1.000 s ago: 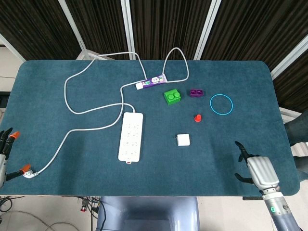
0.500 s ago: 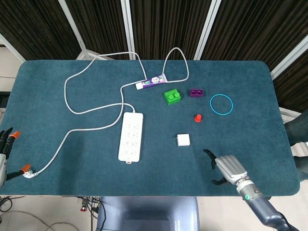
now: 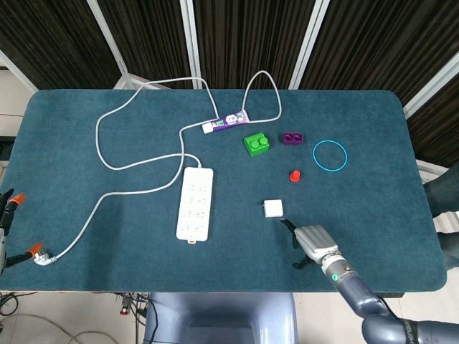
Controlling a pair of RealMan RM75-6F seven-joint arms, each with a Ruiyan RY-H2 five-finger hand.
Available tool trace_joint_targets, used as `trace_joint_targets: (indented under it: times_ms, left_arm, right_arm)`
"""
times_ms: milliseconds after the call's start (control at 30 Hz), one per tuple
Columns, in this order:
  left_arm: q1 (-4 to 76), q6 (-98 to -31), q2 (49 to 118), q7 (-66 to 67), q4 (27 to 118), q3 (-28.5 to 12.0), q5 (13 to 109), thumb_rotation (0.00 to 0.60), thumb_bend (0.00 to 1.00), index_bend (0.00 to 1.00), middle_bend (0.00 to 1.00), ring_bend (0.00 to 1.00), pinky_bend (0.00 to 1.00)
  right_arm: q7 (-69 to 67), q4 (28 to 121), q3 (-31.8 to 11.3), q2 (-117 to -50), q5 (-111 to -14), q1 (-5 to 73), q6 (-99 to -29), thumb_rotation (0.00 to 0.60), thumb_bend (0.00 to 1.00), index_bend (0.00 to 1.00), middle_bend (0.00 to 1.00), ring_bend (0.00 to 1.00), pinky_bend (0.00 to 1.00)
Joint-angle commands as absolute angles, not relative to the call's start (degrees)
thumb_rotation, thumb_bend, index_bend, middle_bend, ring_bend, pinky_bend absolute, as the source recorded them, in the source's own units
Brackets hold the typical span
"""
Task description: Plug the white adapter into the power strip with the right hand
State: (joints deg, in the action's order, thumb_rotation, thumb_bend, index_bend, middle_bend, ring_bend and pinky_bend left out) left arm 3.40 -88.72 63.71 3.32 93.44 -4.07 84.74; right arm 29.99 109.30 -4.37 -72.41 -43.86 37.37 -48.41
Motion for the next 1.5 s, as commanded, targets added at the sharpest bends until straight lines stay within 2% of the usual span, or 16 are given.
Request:
trace_joint_targets:
  times_ms: [33,567,1500]
  left_arm:
    - [3.42,-88.68,63.78,3.45,93.43,-4.14,84.62,0.6,0.1,0.13,0.0,0.0,0.0]
    - [3.45,-88.42,63.87,3.99,93.71,-4.18,84.22,0.6,0.1,0.13,0.0,0.0,0.0]
    - [3.38,-88.42,63.82,4.13,93.97,-4.3,83.94,0.6,0.1,0.12,0.0,0.0,0.0]
  right_arm:
    - [32.7,108.58,-4.03,-75.12,-39.9,39.99,-50.87,0.6,0.26,0.04,0.49,0.59,0.61]
    - [33.78,106.46,-3.94,-79.22,-35.25,43.1,-55.61,0.6,0.26,0.03,0.49,0.59,0.61]
    - [33.7,104.11,-2.58,-80.93,-32.16,45.72,-55.96,0.6,0.26,0.03,0.49,0.59,0.61]
